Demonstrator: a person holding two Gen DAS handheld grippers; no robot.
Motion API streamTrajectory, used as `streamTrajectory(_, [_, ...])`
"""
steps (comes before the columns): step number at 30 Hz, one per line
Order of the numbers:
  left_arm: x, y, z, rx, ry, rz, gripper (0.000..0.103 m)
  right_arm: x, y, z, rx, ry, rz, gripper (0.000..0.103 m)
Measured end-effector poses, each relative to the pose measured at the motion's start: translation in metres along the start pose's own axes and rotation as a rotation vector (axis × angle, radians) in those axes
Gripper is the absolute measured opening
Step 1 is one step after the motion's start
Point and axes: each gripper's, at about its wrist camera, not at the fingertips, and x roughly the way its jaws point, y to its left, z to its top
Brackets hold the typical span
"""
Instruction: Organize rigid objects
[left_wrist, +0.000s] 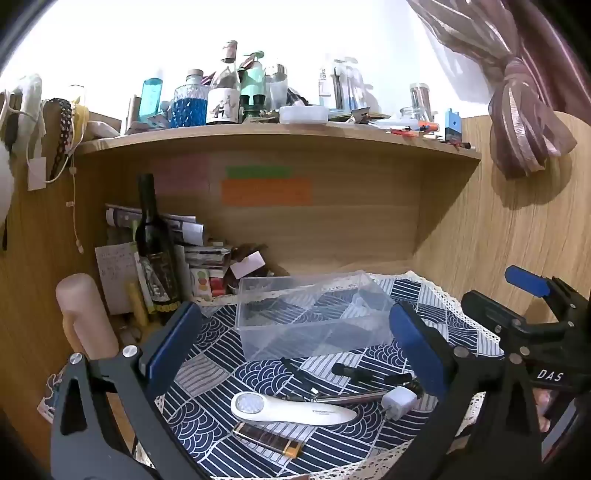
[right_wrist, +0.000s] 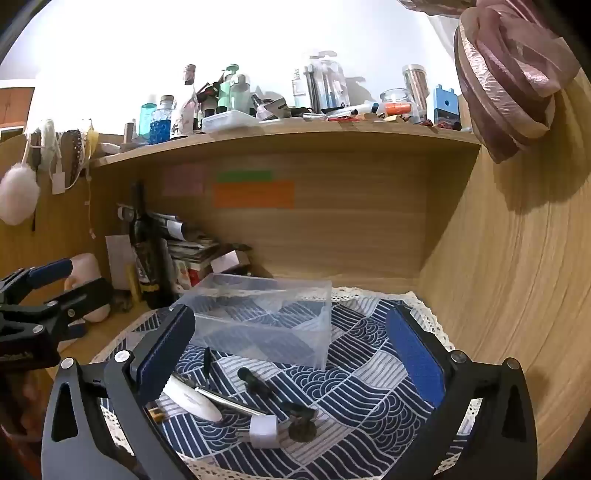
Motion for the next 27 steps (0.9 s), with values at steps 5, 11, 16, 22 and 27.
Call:
streamTrajectory(5, [0.0025,0.0005,0.0005,0.005,0.02,-0.002,0.103,-0.0013,-0.0002,-0.0005,0.0,-0.025,-0.001,0.103])
streamTrajectory(11, [0.0039,-0.0029,0.0032,0.01,0.008,-0.003,0.103,-0.0045,0.0014,0.0027,-0.001,-0.024,-0.008,0.103])
streamTrajectory(16, [0.001,-0.0026,0.0047,0.01,-0.005,-0.006,0.103,-0.0048,0.0026,0.0056,-0.005,-0.029,-0.006,0.103])
streamTrajectory(22, [-0.002,-0.0036,0.0054,0.013,-0.014,-0.005,0.103,-0.0043,0.0036,0.0069,-0.005,-0.031,-0.008,0.103])
streamTrajectory(27, [-0.0018,-0.0029,0.0058,0.011,-0.013,-0.012,0.103,-0.0037,0.0035,0.0071,-0.004,-0.033,-0.007,0.103])
